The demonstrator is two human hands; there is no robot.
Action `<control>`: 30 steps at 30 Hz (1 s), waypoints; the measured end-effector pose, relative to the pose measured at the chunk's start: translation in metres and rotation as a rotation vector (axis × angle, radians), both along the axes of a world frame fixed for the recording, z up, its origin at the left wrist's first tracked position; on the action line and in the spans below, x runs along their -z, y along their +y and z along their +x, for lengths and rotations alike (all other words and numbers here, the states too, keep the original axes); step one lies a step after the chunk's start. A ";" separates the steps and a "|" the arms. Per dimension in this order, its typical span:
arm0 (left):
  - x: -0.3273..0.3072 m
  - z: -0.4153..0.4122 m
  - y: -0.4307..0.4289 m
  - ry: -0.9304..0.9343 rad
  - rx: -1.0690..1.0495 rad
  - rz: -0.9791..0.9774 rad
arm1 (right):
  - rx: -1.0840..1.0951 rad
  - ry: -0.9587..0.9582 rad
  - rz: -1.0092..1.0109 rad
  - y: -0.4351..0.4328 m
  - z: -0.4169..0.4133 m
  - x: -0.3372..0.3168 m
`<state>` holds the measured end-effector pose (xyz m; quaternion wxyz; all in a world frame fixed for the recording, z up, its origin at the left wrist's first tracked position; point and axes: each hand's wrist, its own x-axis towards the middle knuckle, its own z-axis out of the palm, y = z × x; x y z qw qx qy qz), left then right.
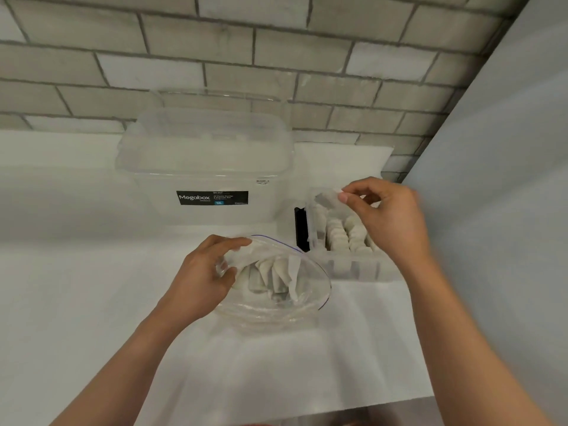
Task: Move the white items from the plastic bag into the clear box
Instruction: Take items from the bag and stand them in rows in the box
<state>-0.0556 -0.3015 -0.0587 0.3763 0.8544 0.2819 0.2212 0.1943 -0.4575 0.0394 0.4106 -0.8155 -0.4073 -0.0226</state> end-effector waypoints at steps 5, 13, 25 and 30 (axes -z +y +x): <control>-0.001 -0.002 -0.001 -0.012 -0.023 -0.002 | -0.111 -0.038 -0.568 0.023 0.052 0.033; -0.004 0.000 0.001 0.001 -0.067 -0.004 | -0.186 0.088 -0.652 0.060 0.068 0.081; 0.000 -0.001 0.001 0.022 -0.085 0.020 | -0.042 -0.016 -0.352 0.041 0.042 0.056; 0.005 -0.004 0.000 0.187 -0.028 0.064 | -0.348 0.117 -0.053 0.013 -0.063 0.021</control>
